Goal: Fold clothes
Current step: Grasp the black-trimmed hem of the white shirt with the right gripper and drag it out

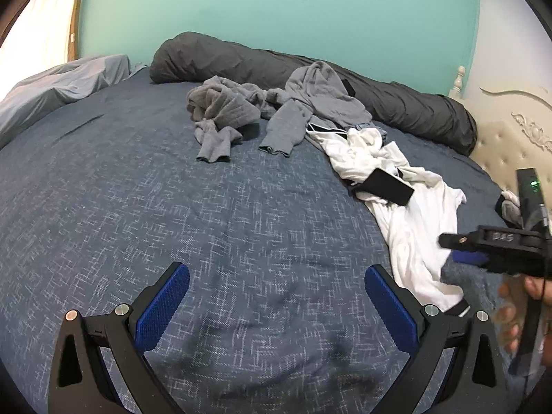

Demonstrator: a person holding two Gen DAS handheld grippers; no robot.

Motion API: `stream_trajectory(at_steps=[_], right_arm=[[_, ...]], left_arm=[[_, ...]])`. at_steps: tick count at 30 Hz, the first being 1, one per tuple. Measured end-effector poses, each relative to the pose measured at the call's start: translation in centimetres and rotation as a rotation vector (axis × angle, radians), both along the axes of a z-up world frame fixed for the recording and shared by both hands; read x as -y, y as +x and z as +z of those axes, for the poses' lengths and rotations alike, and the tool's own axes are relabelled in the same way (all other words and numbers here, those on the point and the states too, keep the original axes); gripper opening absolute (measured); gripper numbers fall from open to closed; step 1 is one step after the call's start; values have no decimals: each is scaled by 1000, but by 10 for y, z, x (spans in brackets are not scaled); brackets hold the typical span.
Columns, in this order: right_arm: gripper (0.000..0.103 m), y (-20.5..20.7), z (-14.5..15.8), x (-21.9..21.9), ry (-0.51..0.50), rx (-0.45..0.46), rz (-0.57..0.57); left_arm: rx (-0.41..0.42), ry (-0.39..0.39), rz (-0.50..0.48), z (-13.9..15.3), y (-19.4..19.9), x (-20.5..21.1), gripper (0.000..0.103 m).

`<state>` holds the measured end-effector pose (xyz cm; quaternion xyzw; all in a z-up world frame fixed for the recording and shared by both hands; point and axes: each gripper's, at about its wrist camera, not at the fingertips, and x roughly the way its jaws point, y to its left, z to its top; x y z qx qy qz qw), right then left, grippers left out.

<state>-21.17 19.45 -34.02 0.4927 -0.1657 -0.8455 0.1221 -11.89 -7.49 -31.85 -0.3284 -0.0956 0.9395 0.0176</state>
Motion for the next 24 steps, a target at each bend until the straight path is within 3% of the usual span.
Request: stream_trajectory(at_steps=[5, 7, 8, 9, 11, 17, 24], right_arm=[[64, -11, -21, 36, 34, 43, 89], [46, -11, -28, 44, 58, 54, 127], [24, -10, -30, 46, 64, 58, 138], [11, -9, -33, 47, 71, 61, 149], [6, -3, -32, 46, 96, 49, 166], [4, 25, -3, 12, 113, -37, 177], [4, 65, 35, -82, 175, -87, 90]], left_arm=[[5, 9, 14, -2, -4, 5, 103], [12, 6, 16, -3, -4, 5, 103], [16, 6, 16, -4, -4, 6, 103], [21, 6, 15, -5, -4, 6, 103], [25, 9, 18, -6, -3, 7, 103], [24, 11, 24, -5, -2, 10, 103], [21, 1, 9, -2, 2, 6, 103]])
